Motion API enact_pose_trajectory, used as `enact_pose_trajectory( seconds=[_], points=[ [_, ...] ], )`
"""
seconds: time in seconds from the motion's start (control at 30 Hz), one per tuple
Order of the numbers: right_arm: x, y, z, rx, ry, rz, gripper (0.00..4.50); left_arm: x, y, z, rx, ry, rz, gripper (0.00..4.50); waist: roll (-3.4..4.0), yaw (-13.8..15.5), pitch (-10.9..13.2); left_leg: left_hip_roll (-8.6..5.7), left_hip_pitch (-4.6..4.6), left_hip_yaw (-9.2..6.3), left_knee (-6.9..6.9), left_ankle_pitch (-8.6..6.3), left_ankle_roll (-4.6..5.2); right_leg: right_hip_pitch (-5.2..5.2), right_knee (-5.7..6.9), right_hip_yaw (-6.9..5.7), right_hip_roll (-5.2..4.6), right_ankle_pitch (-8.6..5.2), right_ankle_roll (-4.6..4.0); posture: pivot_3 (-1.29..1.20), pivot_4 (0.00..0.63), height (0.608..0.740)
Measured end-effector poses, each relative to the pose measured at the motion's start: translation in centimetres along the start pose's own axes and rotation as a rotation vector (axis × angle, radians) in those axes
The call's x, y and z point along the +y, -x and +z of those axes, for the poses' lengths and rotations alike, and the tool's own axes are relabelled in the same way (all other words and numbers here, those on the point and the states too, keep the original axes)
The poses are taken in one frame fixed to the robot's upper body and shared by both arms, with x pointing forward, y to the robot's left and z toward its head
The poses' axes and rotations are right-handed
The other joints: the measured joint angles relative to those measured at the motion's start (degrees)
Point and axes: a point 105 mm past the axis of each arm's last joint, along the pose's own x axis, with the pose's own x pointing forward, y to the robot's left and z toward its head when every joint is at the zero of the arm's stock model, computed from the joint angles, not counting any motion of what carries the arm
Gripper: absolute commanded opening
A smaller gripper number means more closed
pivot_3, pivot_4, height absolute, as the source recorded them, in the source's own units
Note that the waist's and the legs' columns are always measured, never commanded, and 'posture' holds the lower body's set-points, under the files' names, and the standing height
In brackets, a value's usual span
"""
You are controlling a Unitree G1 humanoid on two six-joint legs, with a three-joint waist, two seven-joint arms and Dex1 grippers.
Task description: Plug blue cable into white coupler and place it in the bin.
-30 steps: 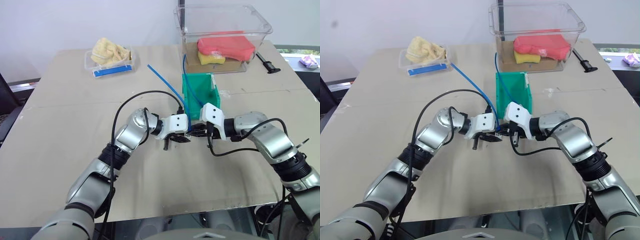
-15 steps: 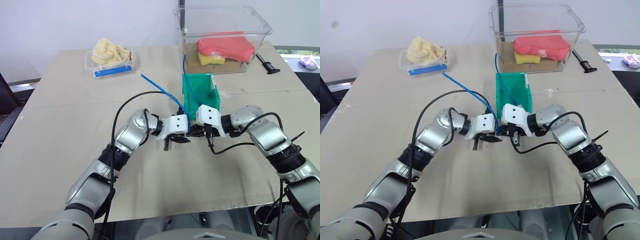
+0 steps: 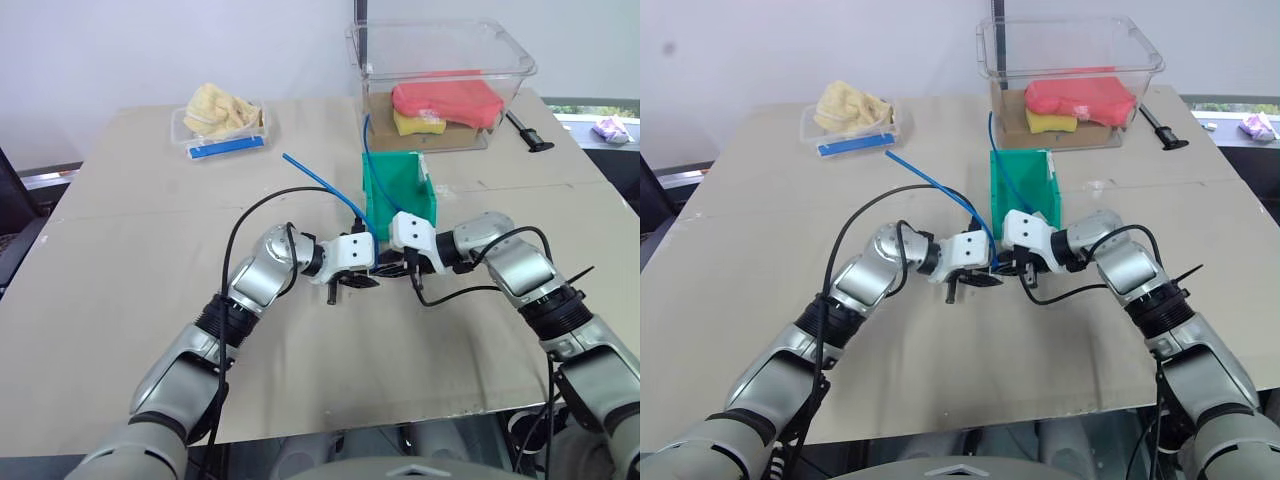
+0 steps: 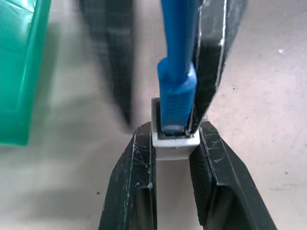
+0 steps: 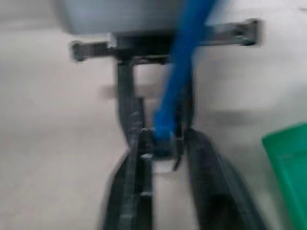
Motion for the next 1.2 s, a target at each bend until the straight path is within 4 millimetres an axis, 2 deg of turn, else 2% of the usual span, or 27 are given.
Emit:
enact_pose_trajectory(
  seconds=[0.13,0.17,0.27,0.37,0.47,0.53,0.63,0.7,0.77,0.87,0.93,1.03,1.17,1.2],
  points=[
    [1.3,2.0,0.1,-0.118,-0.072,-0.084,4.19,-0.4,0.1,0.2,-0.027,0.033,0.004,0.35,0.0,0.2,0.0,-0.05,-0.42,-0.11,0.0,0.0,-0.02,-0.37,0.01,-0.02,-0.07,0.01,-0.01,0.0,0.15,0.74],
    [1.4,2.3,0.2,-0.132,-0.073,-0.093,4.45,-0.4,0.1,0.2,-0.027,0.038,0.005,0.35,0.0,0.2,0.0,-0.05,-0.43,-0.11,0.0,0.0,-0.02,-0.38,0.0,-0.02,-0.07,0.01,-0.01,0.0,0.15,0.74],
    [2.6,5.6,1.9,-0.238,-0.06,-0.221,4.45,-0.6,0.7,0.0,-0.056,0.133,0.029,0.35,0.01,0.2,0.0,-0.04,-0.48,-0.15,-0.05,-0.02,-0.05,-0.43,-0.02,-0.04,-0.07,0.0,-0.01,0.0,0.15,0.74],
    [3.9,7.7,2.2,-0.277,-0.071,-0.339,4.45,-0.3,1.6,0.2,-0.107,0.241,0.065,0.35,0.01,0.3,0.0,-0.03,-0.48,-0.17,-0.05,-0.03,-0.04,-0.42,-0.01,-0.05,-0.05,0.0,0.0,0.0,0.15,0.74],
    [5.2,9.2,1.9,-0.262,-0.099,-0.516,4.45,0.9,2.9,2.1,-0.229,0.393,0.122,0.35,0.0,0.4,0.0,-0.03,-0.45,-0.13,0.02,-0.04,-0.03,-0.39,0.05,-0.04,-0.06,-0.01,0.02,0.0,0.15,0.74],
    [5.9,10.2,1.0,-0.212,-0.114,-0.651,4.45,2.6,3.5,4.3,-0.324,0.507,0.162,0.35,-0.06,0.9,0.1,-0.02,-0.38,-0.12,0.08,-0.05,0.0,-0.29,0.05,-0.07,-0.02,-0.02,0.06,0.0,0.15,0.74],
    [6.8,10.7,0.3,-0.178,-0.144,-0.756,4.45,5.0,4.3,6.9,-0.395,0.597,0.222,0.35,-0.07,1.2,0.1,-0.02,-0.13,-0.09,0.09,-0.06,0.02,-0.03,0.04,-0.1,0.01,-0.12,0.25,0.0,0.15,0.74],
    [7.5,11.1,-0.1,-0.16,-0.165,-0.845,4.45,7.9,4.5,9.2,-0.435,0.685,0.295,0.35,-0.09,1.5,0.1,-0.01,-0.06,-0.06,0.11,-0.01,-0.07,0.05,0.0,-0.12,0.03,-0.13,0.31,0.0,0.15,0.74],
    [7.5,11.2,0.2,-0.172,-0.169,-0.893,4.45,9.8,4.1,10.4,-0.434,0.741,0.344,0.35,-0.08,1.5,0.1,-0.01,-0.03,-0.01,0.11,0.0,-0.09,0.08,-0.04,-0.09,0.02,-0.13,0.33,0.0,0.15,0.74],
    [7.6,11.2,0.4,-0.172,-0.165,-0.944,4.45,11.9,2.4,10.9,-0.402,0.819,0.397,0.35,-0.09,1.5,0.1,-0.03,-0.07,0.0,0.11,0.01,-0.12,0.05,-0.09,-0.05,0.02,-0.08,0.23,0.0,0.15,0.74],
    [7.8,11.0,0.2,-0.166,-0.178,-0.96,4.5,12.9,1.2,10.7,-0.375,0.881,0.424,1.39,-0.09,1.5,0.1,-0.04,-0.13,-0.01,0.09,0.01,-0.12,-0.02,-0.11,-0.04,0.02,-0.01,0.12,0.0,0.15,0.74],
    [8.1,10.8,-0.2,-0.154,-0.199,-0.989,4.5,13.5,0.1,10.1,-0.329,0.957,0.43,2.67,-0.11,1.4,0.1,-0.05,-0.22,0.04,0.04,0.0,-0.14,-0.11,-0.11,-0.04,0.01,-0.01,0.11,0.0,0.15,0.74],
    [8.7,10.6,-0.2,-0.155,-0.217,-1.005,4.5,13.8,0.1,10.4,-0.312,0.981,0.419,4.47,-0.1,1.4,0.1,-0.06,-0.27,0.11,0.02,0.0,-0.15,-0.15,-0.11,-0.04,0.01,-0.01,0.13,0.0,0.15,0.74],
    [8.7,10.6,-0.2,-0.156,-0.217,-1.007,4.5,13.8,0.2,10.4,-0.311,0.981,0.419,4.47,-0.1,1.4,0.1,-0.05,-0.25,0.12,0.02,0.0,-0.15,-0.15,-0.1,-0.03,0.01,-0.02,0.13,0.0,0.15,0.74]
  ],
)
